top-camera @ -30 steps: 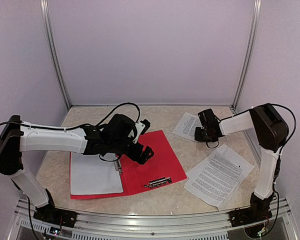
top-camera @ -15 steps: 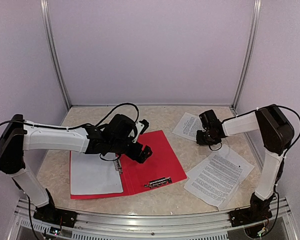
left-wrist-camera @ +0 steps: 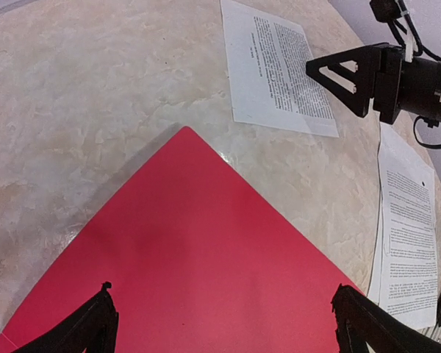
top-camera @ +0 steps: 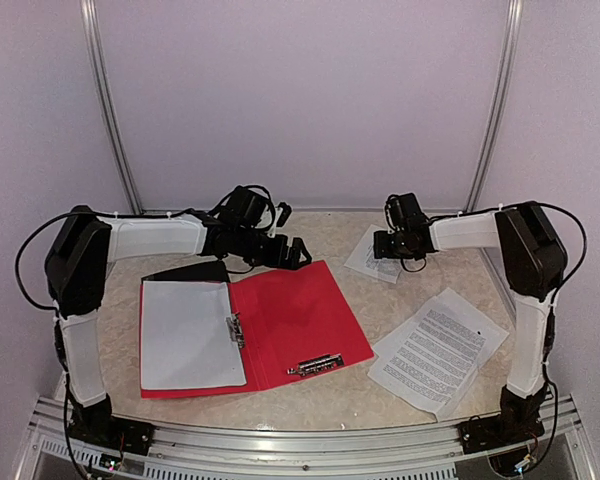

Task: Put the files into the folder
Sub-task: Move the file to the center of the board, then pick up the file from the center of the board.

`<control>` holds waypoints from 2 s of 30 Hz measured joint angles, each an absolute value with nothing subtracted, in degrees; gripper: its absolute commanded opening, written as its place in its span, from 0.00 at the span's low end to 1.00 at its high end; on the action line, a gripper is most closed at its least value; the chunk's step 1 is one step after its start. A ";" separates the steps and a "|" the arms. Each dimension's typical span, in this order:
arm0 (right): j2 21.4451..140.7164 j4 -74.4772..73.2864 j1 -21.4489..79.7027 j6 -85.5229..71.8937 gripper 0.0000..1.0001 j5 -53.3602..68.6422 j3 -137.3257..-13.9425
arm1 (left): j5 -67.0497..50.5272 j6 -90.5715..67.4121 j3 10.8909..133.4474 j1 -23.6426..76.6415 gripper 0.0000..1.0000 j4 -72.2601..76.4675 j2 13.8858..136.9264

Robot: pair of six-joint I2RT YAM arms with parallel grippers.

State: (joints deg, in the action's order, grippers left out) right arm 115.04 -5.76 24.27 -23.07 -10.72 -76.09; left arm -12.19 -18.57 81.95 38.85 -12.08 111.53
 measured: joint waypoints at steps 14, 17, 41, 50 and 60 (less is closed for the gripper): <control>130.56 -8.34 24.27 -16.73 0.45 -6.66 -91.79 | -13.04 -23.40 89.43 38.54 0.99 -12.56 121.45; 128.90 -6.96 24.25 -16.38 0.42 -6.28 -88.75 | -12.21 -23.53 89.43 38.54 0.99 -12.51 121.45; 95.57 -12.16 27.27 -19.94 0.74 -8.03 -57.98 | -22.63 -28.12 112.86 40.49 0.87 -15.86 132.57; 93.62 -11.68 21.15 -23.46 0.74 -8.99 -48.23 | -27.07 -33.52 127.02 45.23 0.82 -20.45 145.60; 92.77 -8.84 18.22 -24.08 0.71 -6.76 -44.07 | -28.86 -36.21 131.85 47.00 0.78 -24.82 151.79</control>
State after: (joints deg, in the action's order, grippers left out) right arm 92.77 -8.84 18.22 -24.08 -6.76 -44.07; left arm -28.86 -36.21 131.85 47.00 -24.82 151.79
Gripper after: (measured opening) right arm 0.723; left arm 0.794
